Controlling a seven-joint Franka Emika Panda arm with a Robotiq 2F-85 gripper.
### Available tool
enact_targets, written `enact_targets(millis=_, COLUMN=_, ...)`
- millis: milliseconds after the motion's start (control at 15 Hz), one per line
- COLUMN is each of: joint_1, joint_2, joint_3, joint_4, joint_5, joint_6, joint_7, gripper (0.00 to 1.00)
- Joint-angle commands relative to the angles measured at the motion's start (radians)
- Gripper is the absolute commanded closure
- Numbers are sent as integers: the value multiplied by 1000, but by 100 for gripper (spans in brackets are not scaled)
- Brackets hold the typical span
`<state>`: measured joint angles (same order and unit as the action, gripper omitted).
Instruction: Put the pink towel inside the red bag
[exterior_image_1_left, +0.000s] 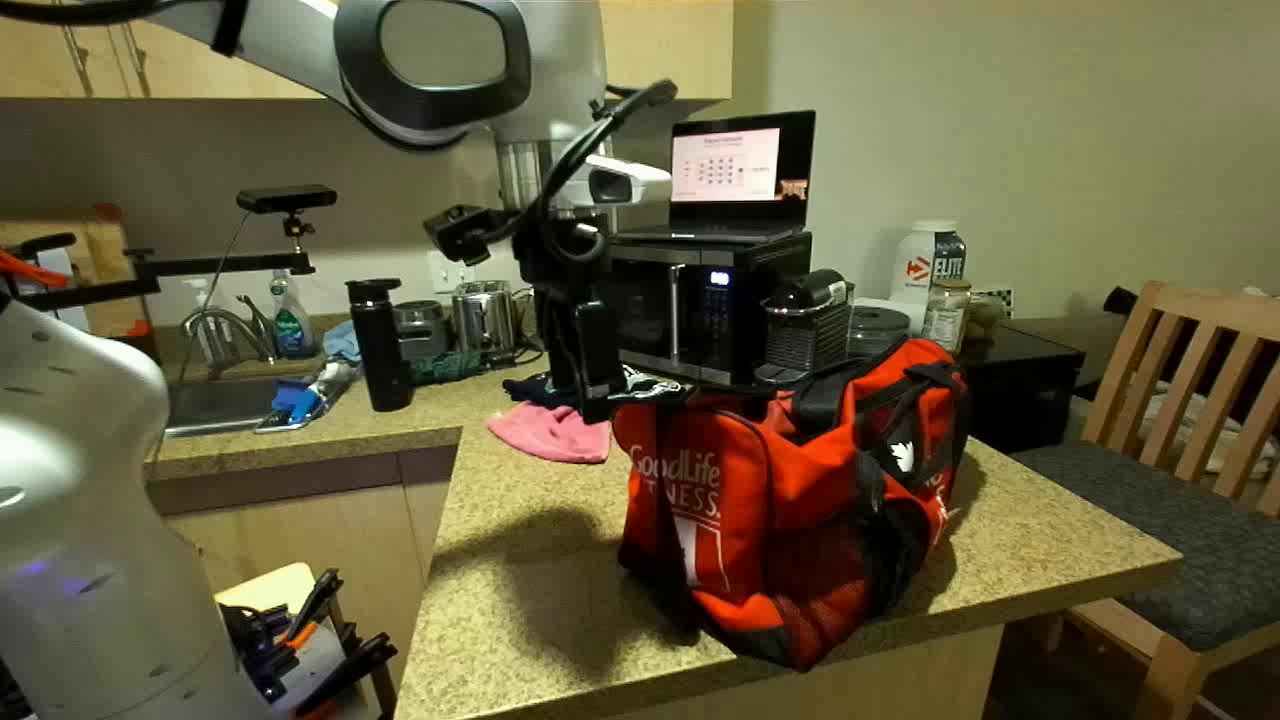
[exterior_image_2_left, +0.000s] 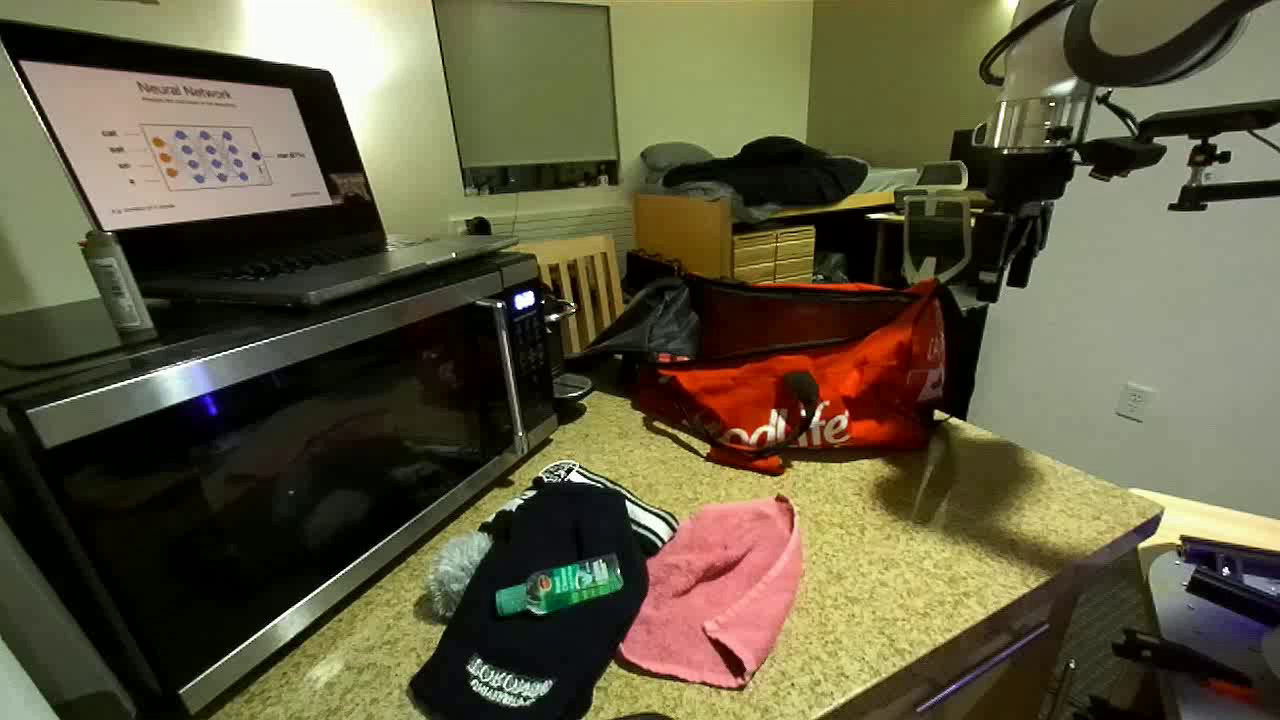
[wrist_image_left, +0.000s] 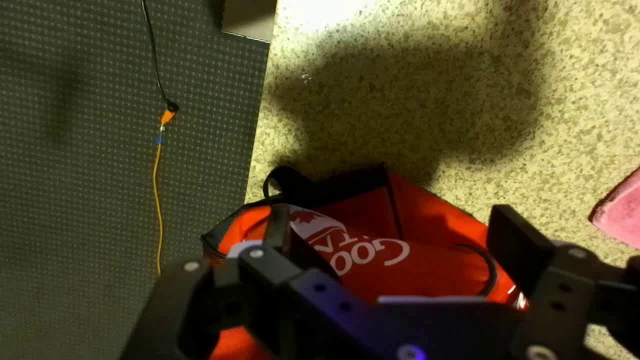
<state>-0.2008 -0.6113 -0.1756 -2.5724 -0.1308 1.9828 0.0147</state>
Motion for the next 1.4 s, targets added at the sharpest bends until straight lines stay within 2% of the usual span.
enact_targets(millis=0, joint_1=-6, joint_2=1, joint_3=6, joint_4=2, joint_5=4, joint_6=-2, joint_7=-3, gripper=0)
enact_targets(millis=467, joint_1=11, joint_2=33, joint_3=10, joint_4=8, joint_5=7, joint_6=23, joint_7=-15, gripper=0)
enact_targets(millis=1000, joint_1=143, joint_2=123, joint_3=15, joint_4=32, joint_5=121, joint_6=103, joint_7=-107, gripper=0)
enact_targets(millis=1333, joint_1=200, joint_2=183, joint_3=16, joint_4=62, joint_5=190, joint_6=125, joint_7=-178, gripper=0)
